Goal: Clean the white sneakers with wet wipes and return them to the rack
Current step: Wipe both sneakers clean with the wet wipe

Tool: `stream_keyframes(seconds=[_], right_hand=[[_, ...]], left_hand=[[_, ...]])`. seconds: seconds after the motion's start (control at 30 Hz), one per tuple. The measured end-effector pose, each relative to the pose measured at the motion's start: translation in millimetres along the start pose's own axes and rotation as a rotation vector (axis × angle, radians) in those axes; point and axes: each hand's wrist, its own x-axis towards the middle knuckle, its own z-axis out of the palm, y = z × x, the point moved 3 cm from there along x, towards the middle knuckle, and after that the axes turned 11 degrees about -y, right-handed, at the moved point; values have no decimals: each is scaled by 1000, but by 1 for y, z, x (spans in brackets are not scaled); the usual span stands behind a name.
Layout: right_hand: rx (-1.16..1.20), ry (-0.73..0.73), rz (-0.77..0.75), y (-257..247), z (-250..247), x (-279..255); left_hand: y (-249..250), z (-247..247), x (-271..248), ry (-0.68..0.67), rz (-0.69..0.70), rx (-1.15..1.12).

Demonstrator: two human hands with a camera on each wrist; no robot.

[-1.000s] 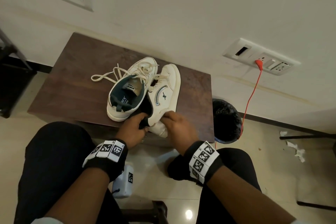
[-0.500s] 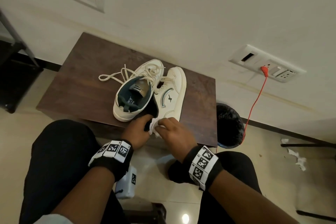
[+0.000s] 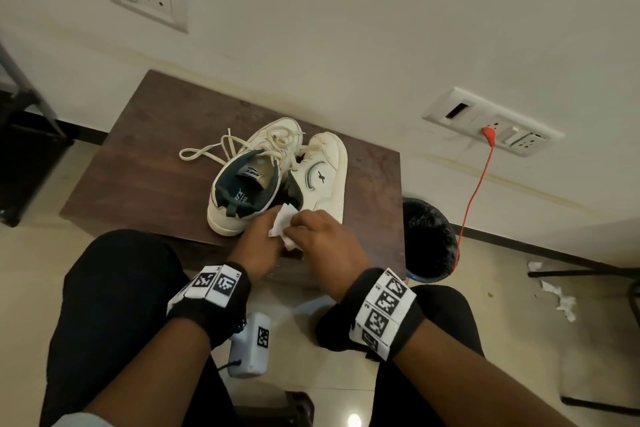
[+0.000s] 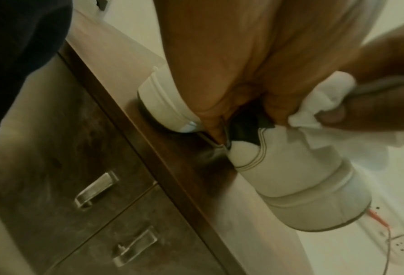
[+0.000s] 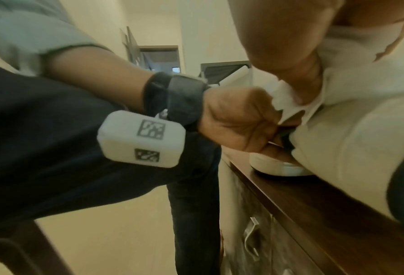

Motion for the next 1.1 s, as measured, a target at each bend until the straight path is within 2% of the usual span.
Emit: stream_keyframes(seconds=[0.1,0.2,0.3,0.43,0.57,0.63,0.77,0.83,1.03,1.1], right_hand=[[-13,108,19,2,-15,-13],[-11,203,138,11,-35,-8],[87,287,225,17,-52,-2],[44,337,141,3,-64,-23],[20,300,56,-17,-64,-55],[35,334,69,-12,-70,-62],[100,386,217,2,-85,-69],[108,398,244,2,-88,-72],[72,403,91,-13,-76,-95],[87,429,128,-5,-79,-94]], left_hand=[[20,4,-2,6,-27,-225],[34,10,-6,17,-30,-286],[51,15,-14,24,0,-334],[72,17,-21,48,5,-382],[92,27,-24,82,-15,-366],[98,35,-29,77,-8,-373],[106,49,-37,16,46,-373],[108,55,-40,-12,73,-373],[116,59,-47,-23,114,-373],[119,62,-50,-36,122,-329]])
